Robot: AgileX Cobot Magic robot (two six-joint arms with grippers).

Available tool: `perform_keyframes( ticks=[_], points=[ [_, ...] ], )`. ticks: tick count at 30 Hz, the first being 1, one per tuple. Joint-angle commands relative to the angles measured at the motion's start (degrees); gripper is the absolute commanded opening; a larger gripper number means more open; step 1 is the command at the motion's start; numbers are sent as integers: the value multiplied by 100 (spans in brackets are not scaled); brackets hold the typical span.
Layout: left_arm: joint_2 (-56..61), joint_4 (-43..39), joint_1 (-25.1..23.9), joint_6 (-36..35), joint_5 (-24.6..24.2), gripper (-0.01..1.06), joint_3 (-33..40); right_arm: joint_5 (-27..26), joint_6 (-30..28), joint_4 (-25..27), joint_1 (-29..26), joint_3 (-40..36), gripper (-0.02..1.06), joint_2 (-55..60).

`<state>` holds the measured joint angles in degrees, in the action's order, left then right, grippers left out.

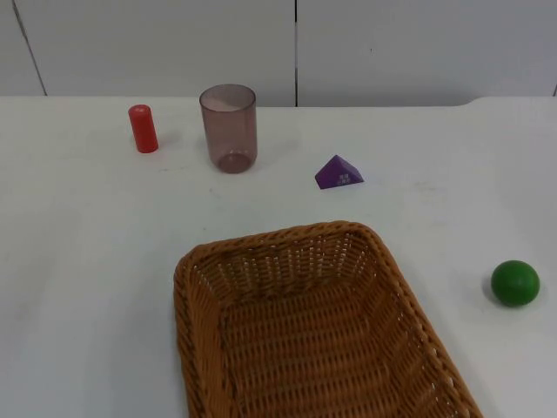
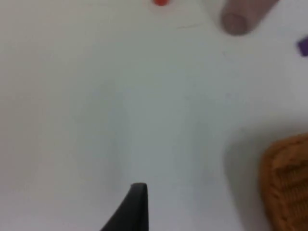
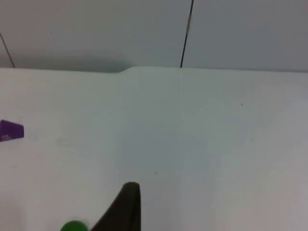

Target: Pick up the basket with the left hand and place the triangular block into the basket with the right hand.

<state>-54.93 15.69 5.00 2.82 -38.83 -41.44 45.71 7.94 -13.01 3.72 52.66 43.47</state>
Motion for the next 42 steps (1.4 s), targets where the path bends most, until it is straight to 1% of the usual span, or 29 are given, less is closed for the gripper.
perform_keyframes(
  ticks=[1,4,5,6,8,9,11,13,14,15,16,18,19,22,23,25,27,28,31,42],
  points=[
    [-36,195,276,-57,104,105,-50,-61,42,10,19,42,105,55],
    [-457,189,1175,-371,379,105,-50,-231,63,114,19,42,105,123],
    [-457,189,1175,-371,379,105,-50,-231,63,114,19,42,105,123],
    [-673,189,1407,-381,507,105,-50,-283,63,137,19,42,105,136],
    [-1144,189,1704,-500,751,105,-50,-318,63,137,19,42,105,136],
    [-1144,189,1704,-500,751,105,-50,-318,63,137,19,42,105,136],
    [-1731,280,1799,-523,964,105,-50,-318,63,137,19,42,105,136],
    [-2293,477,1823,-429,1042,105,-50,-314,12,125,19,42,105,136],
    [-2293,477,1823,-429,1042,105,-50,-314,12,125,19,42,105,136],
    [-2585,547,1823,-408,1042,105,-50,-314,12,125,19,42,105,136],
    [-2991,730,1823,-334,1042,105,-50,-314,12,125,19,42,105,136],
    [-3394,1078,1875,-223,1071,105,-50,-314,12,125,19,42,105,136],
    [-3394,1078,1875,-223,1071,105,-50,-314,12,125,19,42,105,136],
    [-3792,1384,2162,-185,1187,105,-50,-314,16,115,19,42,105,136],
    [-3792,1384,2162,-185,1187,105,-50,-314,16,115,19,42,105,136],
    [-3978,1659,2514,-389,1576,105,68,-314,16,115,19,42,105,136],
    [-4105,1800,2756,-740,2038,105,203,-324,16,115,19,42,105,136],
    [-4105,1800,2756,-740,2038,105,203,-324,16,115,19,42,105,136],
    [-4335,1800,2937,-1262,2503,105,428,-324,16,115,19,42,105,136],
    [-4722,1937,2982,-1513,2904,105,575,-357,16,132,19,42,105,136]
  ],
)
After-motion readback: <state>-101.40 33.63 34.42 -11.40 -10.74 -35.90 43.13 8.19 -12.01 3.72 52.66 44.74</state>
